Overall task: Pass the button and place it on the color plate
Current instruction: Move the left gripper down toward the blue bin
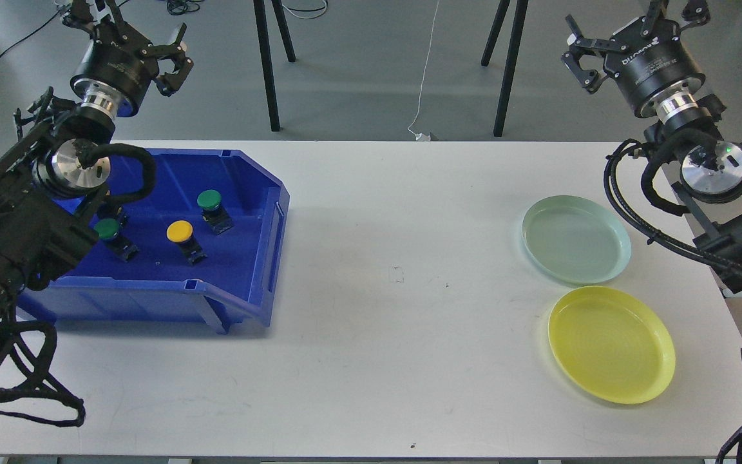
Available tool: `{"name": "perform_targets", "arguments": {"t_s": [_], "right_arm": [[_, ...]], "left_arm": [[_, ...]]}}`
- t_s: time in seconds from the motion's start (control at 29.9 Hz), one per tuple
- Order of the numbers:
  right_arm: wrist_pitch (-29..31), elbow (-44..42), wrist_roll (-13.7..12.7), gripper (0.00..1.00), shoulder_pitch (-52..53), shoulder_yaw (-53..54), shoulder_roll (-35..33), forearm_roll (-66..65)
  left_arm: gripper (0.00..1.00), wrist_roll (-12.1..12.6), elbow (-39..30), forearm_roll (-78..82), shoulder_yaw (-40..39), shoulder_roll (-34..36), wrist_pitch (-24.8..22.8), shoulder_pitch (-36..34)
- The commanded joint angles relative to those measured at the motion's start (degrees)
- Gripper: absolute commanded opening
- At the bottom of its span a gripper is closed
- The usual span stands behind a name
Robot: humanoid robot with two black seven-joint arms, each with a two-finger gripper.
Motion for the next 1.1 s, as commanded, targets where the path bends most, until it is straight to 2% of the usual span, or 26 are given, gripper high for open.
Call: {"name": "perform_targets", "arguments": {"t_s": [0.0,0.13,0.23,0.3,0.37,0.43,0.53,0.7,0.87,0.94,1.07], "right_arm": [[-0.69,0.33,-0.07,0.99,-0.02,-0.07,0.05,0.0],[-0.78,0.86,0.02,0.99,-0.02,-0.07,-0.04,0.0],[-1.48,1.83,0.02,0.99,-0.11,0.19,-0.12,0.0],[-2.27,2.71,0.02,0.99,-0.19,0.28,-0.65,0.0],[-2.8,3.93,0.02,0.99,-0.46,0.37,-1.61,0.0],[-2.8,5.08,0.1,0.99,-0.63,0.37,-2.41,0.0],[-2.8,5.35,0.1,0.99,-0.9,0.45,-3.02,0.0],[-2.54,5.43,0.1,0.99,-1.16,0.63,-4.61,0.0],[-2.45,5.35,0.1,0.99,-1.86,0.63,-4.7,0.0],[-2.36,5.35,0.19,0.99,-2.13,0.63,-4.7,0.0],[-2.36,5.35,0.37,0.99,-2.65,0.63,-4.7,0.0]], "left_arm": [[1.0,-0.51,-0.22,0.01,0.23,-0.11,0.32,0.23],[1.0,0.02,-0.66,-0.08,-0.03,0.33,0.5,0.05],[1.0,0.37,-3.55,-0.08,0.31,2.16,1.11,0.05],[1.0,1.42,-8.11,0.18,1.37,6.03,1.2,0.32],[0.97,2.21,-16.18,0.27,3.91,11.29,2.07,0.58],[0.96,2.21,-25.06,1.05,6.98,18.05,5.05,0.41],[0.96,2.13,-32.11,7.1,9.55,25.18,7.0,-0.65],[0.96,2.04,-37.83,23.61,9.72,35.12,5.34,-0.65],[0.91,0.72,-40.3,42.16,9.99,43.03,-1.07,1.36],[0.9,0.11,-40.3,48.05,9.99,44.97,-3.88,2.86],[0.9,-1.21,-40.3,65.51,10.51,45.51,-4.04,4.71]]}}
